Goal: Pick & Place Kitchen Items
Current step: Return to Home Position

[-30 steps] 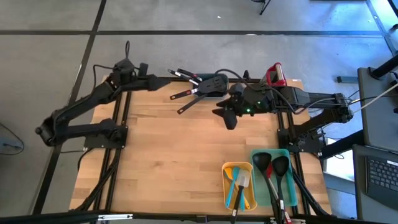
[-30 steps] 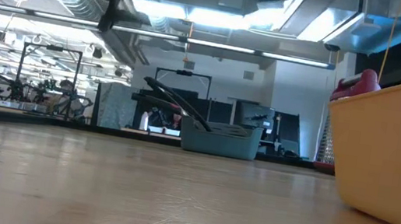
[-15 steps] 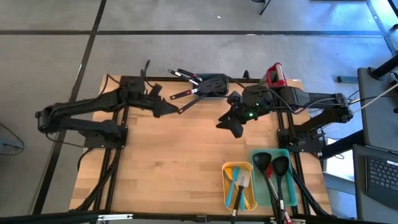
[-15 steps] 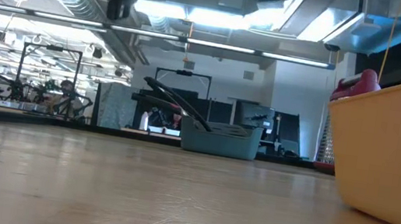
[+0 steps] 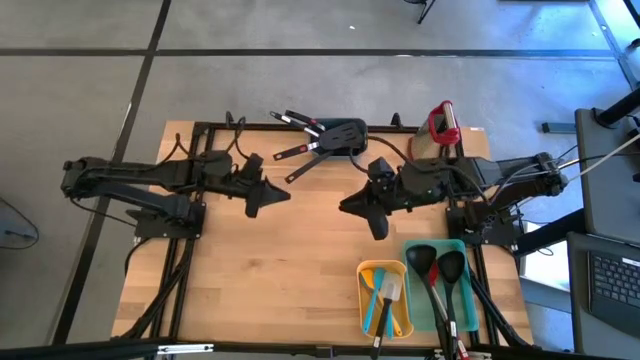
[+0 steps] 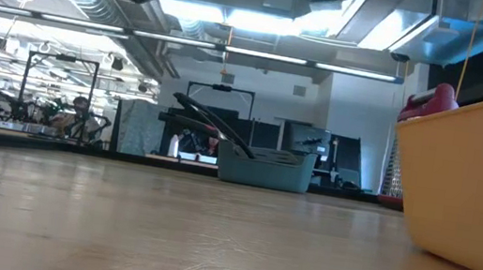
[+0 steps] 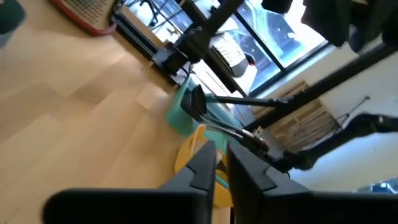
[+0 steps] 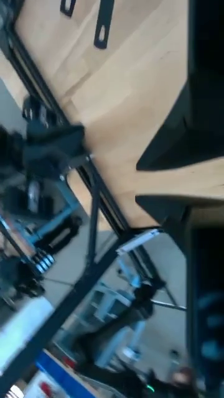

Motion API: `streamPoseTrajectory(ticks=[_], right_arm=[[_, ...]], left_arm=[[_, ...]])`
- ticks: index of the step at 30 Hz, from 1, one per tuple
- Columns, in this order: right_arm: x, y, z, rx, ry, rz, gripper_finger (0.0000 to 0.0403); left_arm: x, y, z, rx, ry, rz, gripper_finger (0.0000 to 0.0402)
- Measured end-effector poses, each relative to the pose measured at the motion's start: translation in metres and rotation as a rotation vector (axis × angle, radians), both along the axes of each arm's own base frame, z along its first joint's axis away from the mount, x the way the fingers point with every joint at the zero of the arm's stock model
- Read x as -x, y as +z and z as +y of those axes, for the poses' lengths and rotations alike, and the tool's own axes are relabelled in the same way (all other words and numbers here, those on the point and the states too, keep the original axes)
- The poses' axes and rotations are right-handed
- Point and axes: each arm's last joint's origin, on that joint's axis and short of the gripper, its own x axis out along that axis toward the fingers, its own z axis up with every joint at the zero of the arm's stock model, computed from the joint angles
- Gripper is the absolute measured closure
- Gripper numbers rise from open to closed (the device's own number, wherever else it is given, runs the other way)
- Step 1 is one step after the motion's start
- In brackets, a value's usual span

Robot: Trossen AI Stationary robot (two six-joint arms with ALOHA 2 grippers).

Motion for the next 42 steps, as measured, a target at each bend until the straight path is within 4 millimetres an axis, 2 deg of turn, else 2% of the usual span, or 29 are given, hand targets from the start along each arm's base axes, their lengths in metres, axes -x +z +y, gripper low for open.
streamPoseTrajectory(ticks=[2,5,8,12,15,21,34,42], right_arm=[[0.000,-0.001,0.004,-0.010,-0.055,-0.002,0.0359],[-0.001,-0.002,0.008,-0.036,-0.123,-0.007,0.0395],[0.000,-0.008,0.012,-0.043,-0.103,0.050,0.0398],[0.000,-0.012,0.018,-0.151,-0.131,0.081,0.0399],[0.000,-0.009,0.020,-0.213,-0.200,0.047,0.0399],[0.001,-0.004,0.026,0.070,-0.163,-0.035,0.0400],[-0.001,0.001,0.036,0.147,0.056,-0.088,0.0400],[0.003,-0.014,0.032,0.267,0.012,-0.030,0.0400]], left_arm=[[0.000,0.000,-0.004,-0.016,-0.013,-0.005,0.0391],[-0.001,0.004,-0.008,-0.053,-0.018,-0.042,0.0398],[-0.001,0.007,-0.012,-0.106,-0.003,-0.078,0.0400],[-0.002,0.007,-0.016,-0.174,-0.012,-0.081,0.0399],[-0.002,0.007,-0.016,-0.136,-0.004,-0.080,0.0400],[-0.002,0.010,-0.020,-0.122,-0.017,-0.120,0.0399],[-0.006,0.007,-0.016,-0.097,0.052,-0.094,0.0401],[-0.024,-0.006,-0.012,-0.059,0.067,-0.051,0.0400]])
